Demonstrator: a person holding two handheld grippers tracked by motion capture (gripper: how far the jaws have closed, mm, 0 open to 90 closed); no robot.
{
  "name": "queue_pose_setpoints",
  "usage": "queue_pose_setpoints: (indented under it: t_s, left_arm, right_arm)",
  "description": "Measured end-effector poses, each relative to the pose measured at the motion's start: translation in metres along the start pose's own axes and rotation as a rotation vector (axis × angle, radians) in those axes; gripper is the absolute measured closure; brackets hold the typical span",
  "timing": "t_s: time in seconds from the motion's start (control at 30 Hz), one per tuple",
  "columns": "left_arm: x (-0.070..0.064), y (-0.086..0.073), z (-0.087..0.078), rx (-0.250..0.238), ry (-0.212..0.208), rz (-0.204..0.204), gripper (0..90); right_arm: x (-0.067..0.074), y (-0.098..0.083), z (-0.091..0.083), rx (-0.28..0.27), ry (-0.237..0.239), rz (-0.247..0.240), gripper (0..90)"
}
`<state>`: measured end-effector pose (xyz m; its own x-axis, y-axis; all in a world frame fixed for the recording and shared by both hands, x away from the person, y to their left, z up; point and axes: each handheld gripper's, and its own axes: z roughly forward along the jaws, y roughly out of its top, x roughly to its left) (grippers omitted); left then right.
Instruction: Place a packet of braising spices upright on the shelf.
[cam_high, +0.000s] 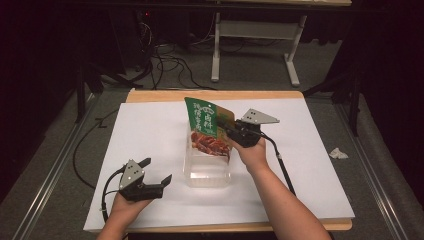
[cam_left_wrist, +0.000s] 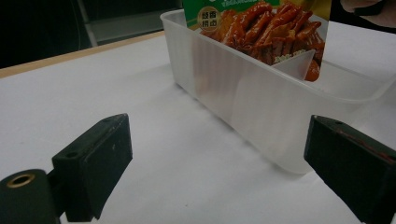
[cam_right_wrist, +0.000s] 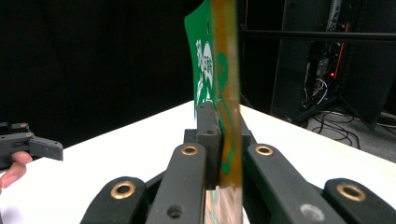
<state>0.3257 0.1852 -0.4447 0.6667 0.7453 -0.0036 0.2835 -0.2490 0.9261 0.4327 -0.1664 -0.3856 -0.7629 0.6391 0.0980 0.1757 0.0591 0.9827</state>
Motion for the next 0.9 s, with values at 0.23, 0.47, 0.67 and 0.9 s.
queue_pose_setpoints:
  t_s: [0.23,0.47,0.67,0.9]
  left_arm:
    - [0.0,0.0,0.0,0.0,-0.002,0.0,8.2]
    - [0.0,0.0,0.0,0.004,-0.004,0.001,8.2]
    - [0.0,-0.002,0.002,0.009,-0.011,0.005,8.3]
    - [0.004,-0.004,0.002,0.015,-0.017,0.0,8.3]
  right_arm:
    - [0.005,0.0,-0.001,0.015,-0.007,-0.026,87.2]
    - [0.006,0.004,-0.003,0.052,-0.015,-0.025,66.1]
    - [0.008,0.007,-0.008,0.086,-0.024,-0.045,46.4]
    - [0.007,0.007,-0.014,0.108,-0.036,-0.023,24.1]
